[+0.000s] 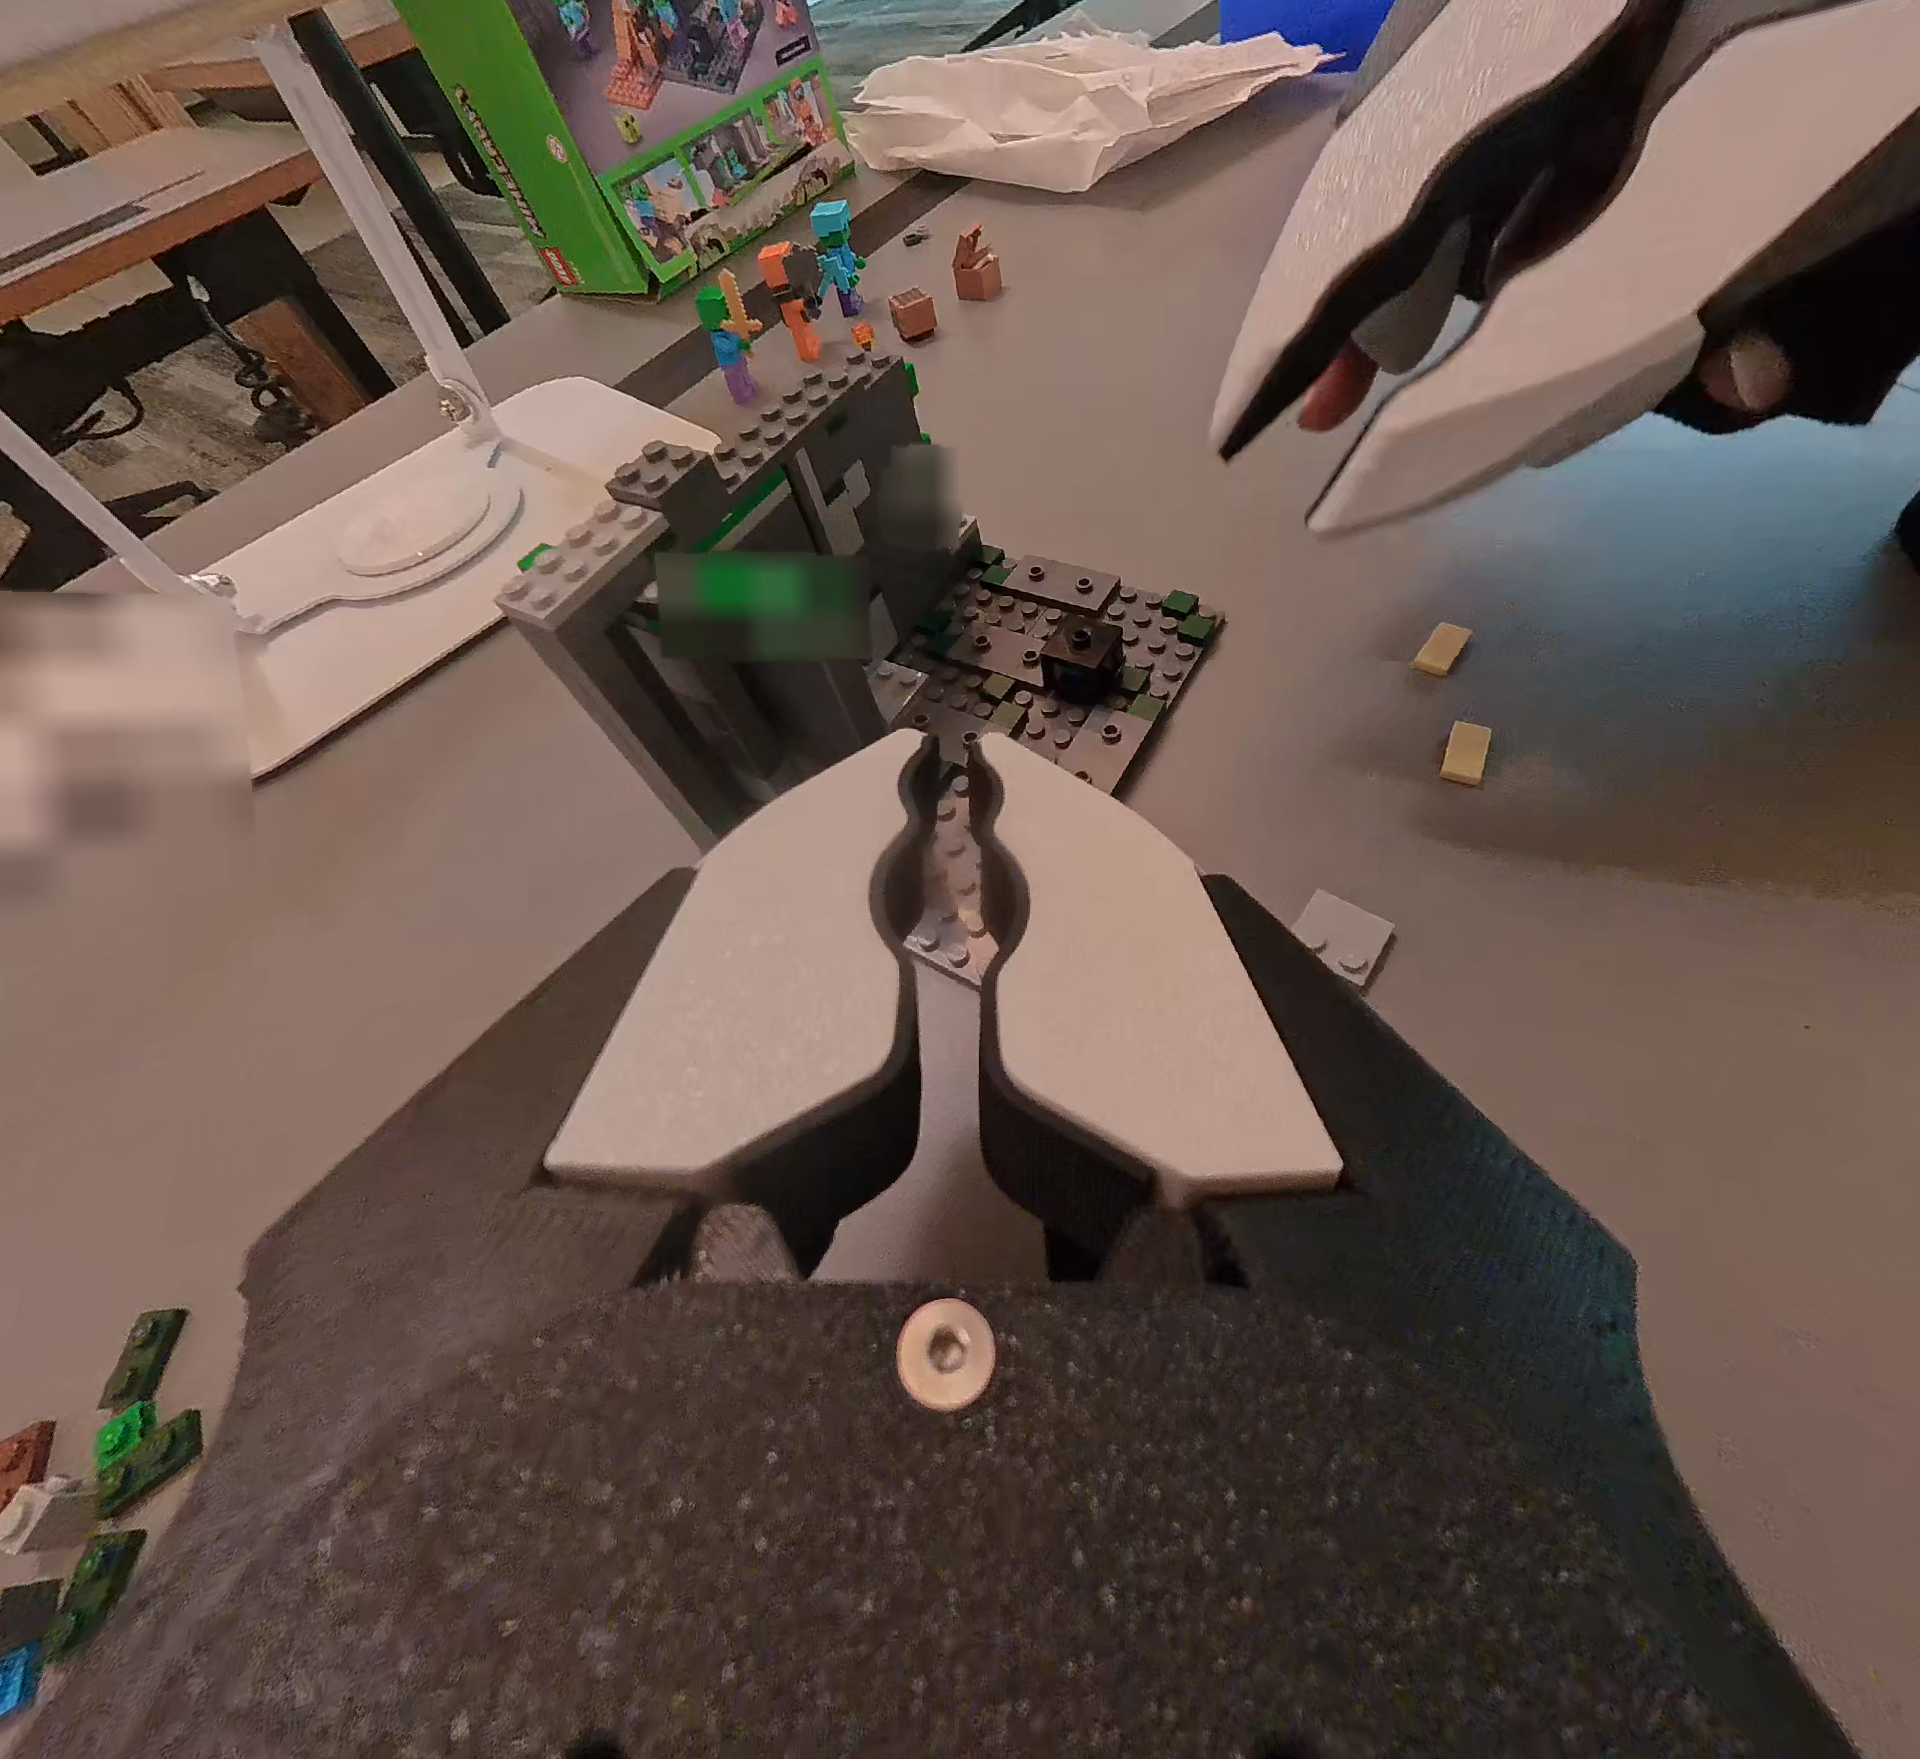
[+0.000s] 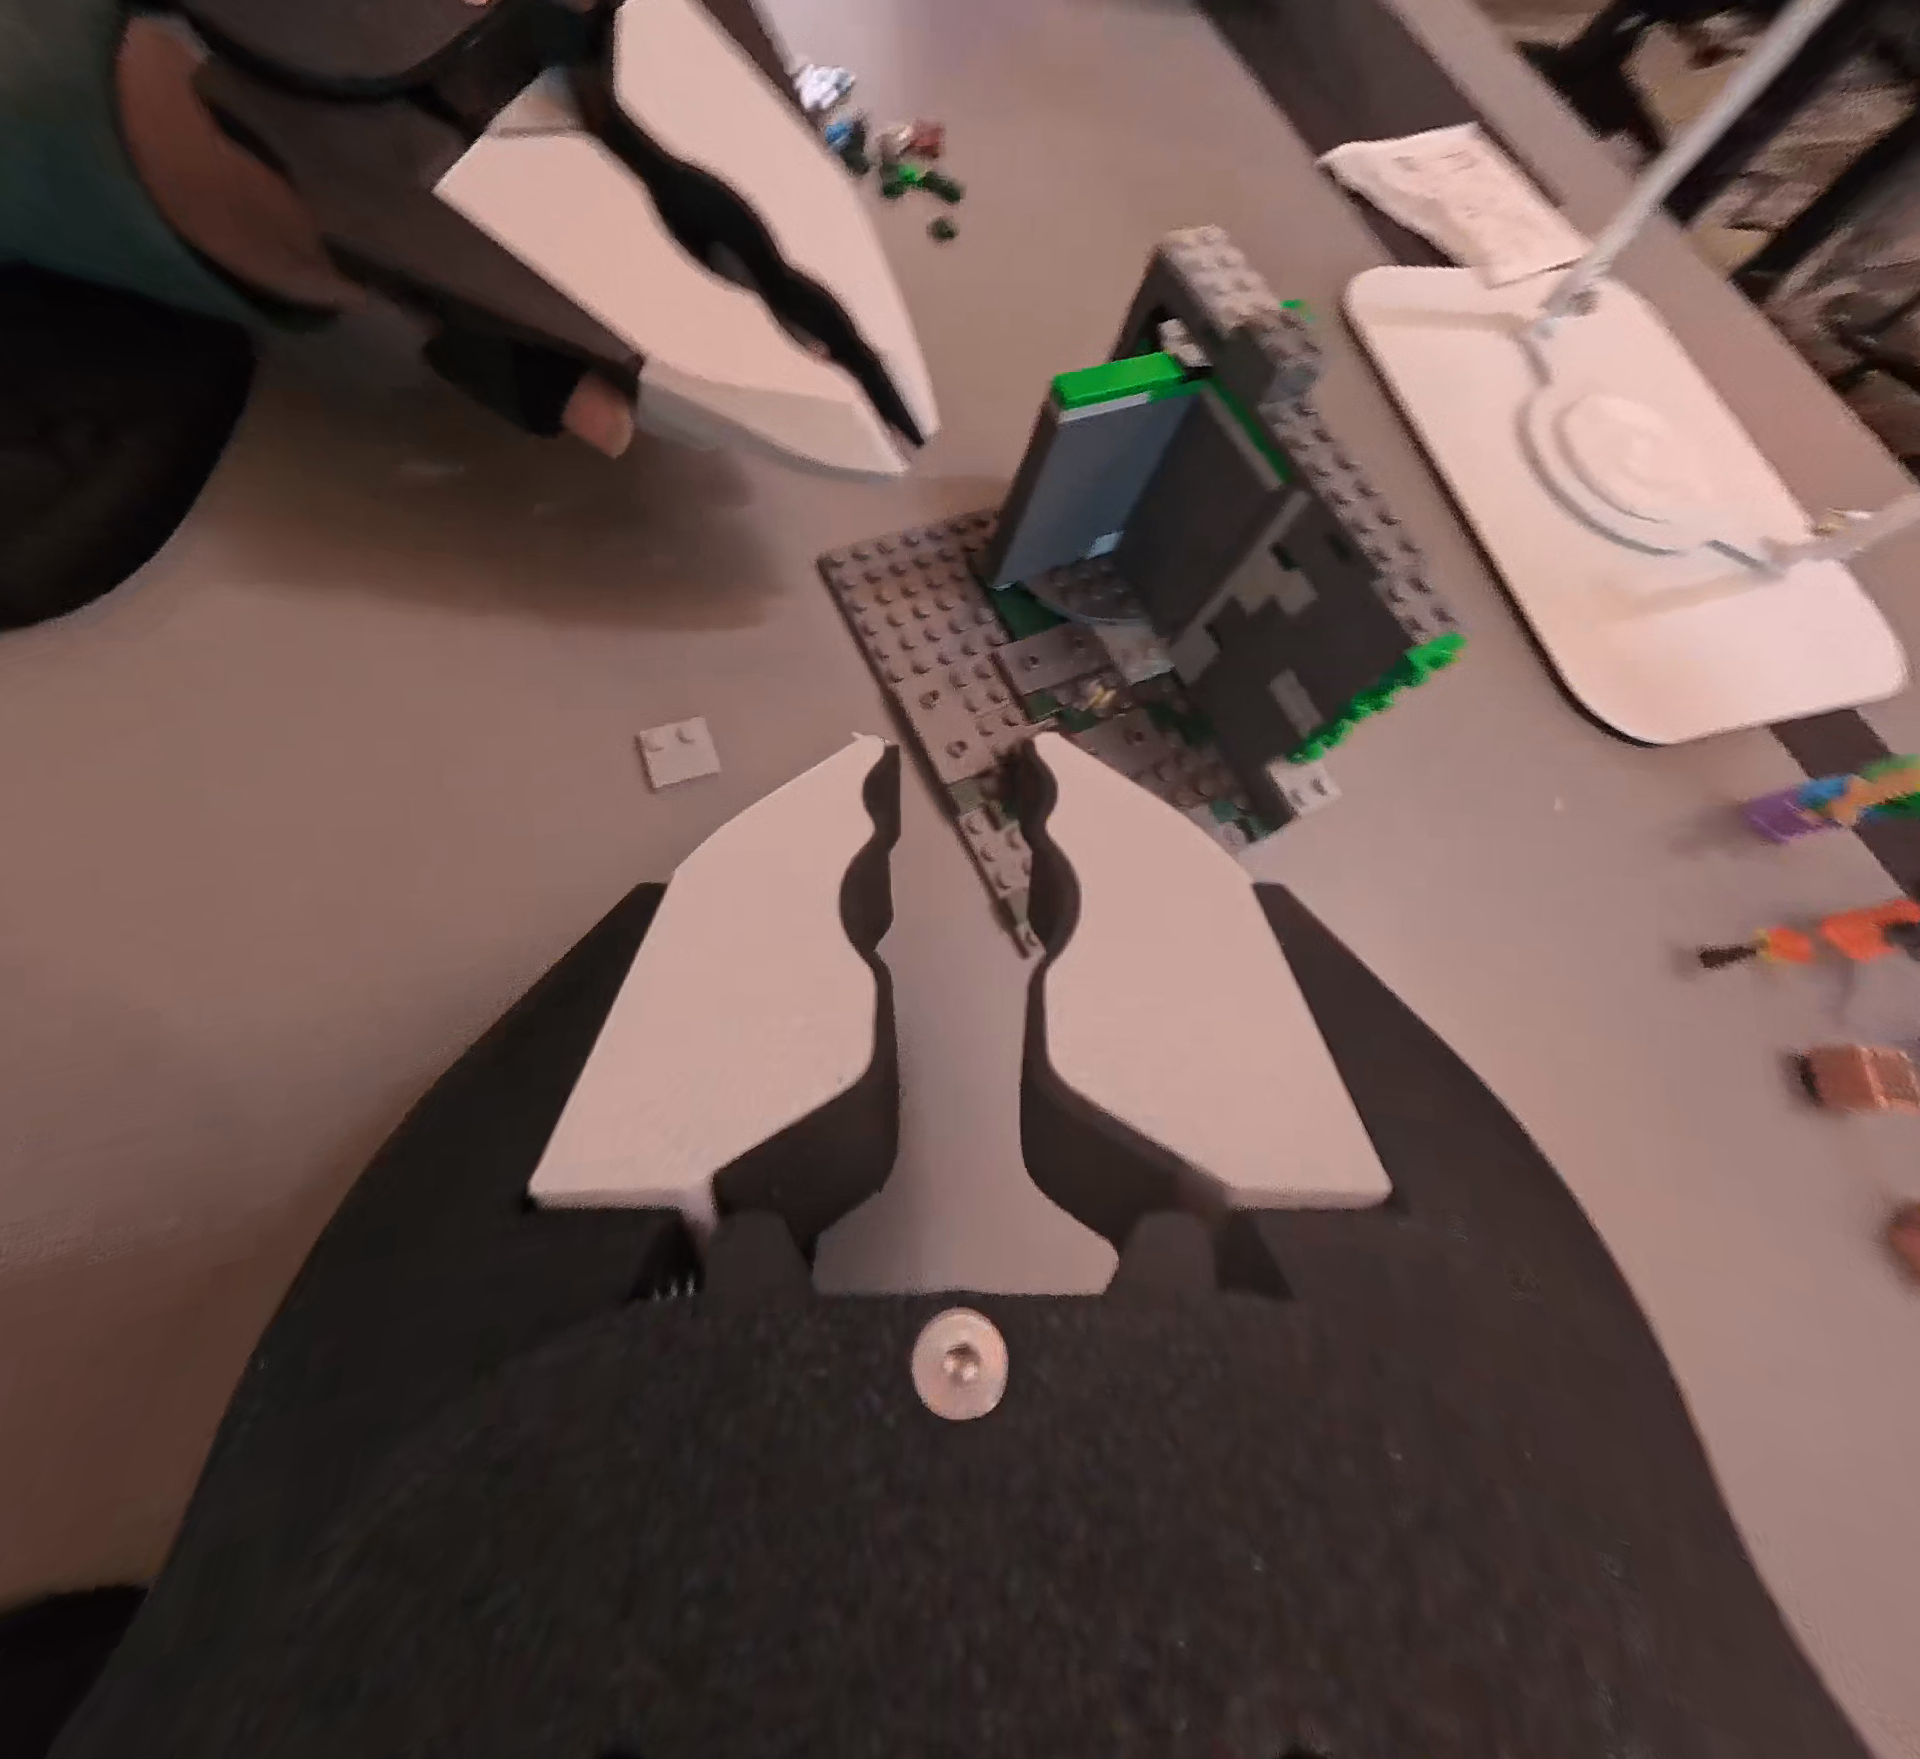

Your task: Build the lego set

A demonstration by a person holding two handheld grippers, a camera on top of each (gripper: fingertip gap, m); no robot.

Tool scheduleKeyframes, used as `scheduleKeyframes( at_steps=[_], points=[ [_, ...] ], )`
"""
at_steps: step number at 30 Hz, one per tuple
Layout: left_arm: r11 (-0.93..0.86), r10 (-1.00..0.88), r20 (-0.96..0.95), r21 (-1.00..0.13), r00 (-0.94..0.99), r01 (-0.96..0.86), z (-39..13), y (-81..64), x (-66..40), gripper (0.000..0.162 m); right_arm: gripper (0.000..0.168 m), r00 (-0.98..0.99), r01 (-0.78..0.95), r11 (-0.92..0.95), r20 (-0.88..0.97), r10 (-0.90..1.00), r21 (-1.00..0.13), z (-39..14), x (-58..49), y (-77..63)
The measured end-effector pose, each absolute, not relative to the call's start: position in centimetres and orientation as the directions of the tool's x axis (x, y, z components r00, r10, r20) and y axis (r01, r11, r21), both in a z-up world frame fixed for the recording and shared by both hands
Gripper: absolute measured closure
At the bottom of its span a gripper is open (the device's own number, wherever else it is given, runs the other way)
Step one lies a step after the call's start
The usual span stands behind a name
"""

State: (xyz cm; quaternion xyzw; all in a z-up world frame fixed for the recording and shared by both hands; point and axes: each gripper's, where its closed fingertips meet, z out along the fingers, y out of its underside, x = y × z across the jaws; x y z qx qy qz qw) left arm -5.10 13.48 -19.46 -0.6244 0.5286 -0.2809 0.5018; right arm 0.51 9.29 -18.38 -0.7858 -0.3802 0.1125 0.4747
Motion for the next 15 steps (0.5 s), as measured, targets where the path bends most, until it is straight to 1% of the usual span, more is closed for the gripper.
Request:
scheduleKeyframes(
  at_steps=[3, 5, 7, 9, 15],
  points=[
    [0.070, -0.938, -0.191, -0.922, 0.289, -0.380, -19.4, 13.6, -5.1, 0.158, 0.148, 0.784, 0.340, -0.257, 0.122, 0.609, -0.904, -17.3, 1.6, 9.8],
    [0.071, -0.935, -0.193, -0.924, 0.298, -0.375, -19.3, 13.7, -5.1, 0.159, 0.150, 0.826, 0.276, -0.243, 0.100, 0.555, -0.930, -16.9, 2.3, 10.1],
    [0.064, -0.931, -0.188, -0.929, 0.314, -0.365, -18.8, 13.9, -5.4, 0.162, 0.152, 0.854, 0.268, -0.212, 0.130, 0.505, -0.940, -16.5, 3.3, 10.5],
    [0.068, -0.922, -0.189, -0.939, 0.338, -0.338, -17.9, 14.0, -5.7, 0.162, 0.154, 0.874, 0.266, -0.181, 0.158, 0.459, -0.947, -15.9, 4.3, 10.9],
    [0.146, -0.863, -0.277, -0.937, 0.423, -0.317, -13.7, 14.7, -8.1, 0.162, 0.168, 0.902, 0.218, -0.126, 0.150, 0.405, -0.968, -14.8, 5.2, 11.0]
  ],
)
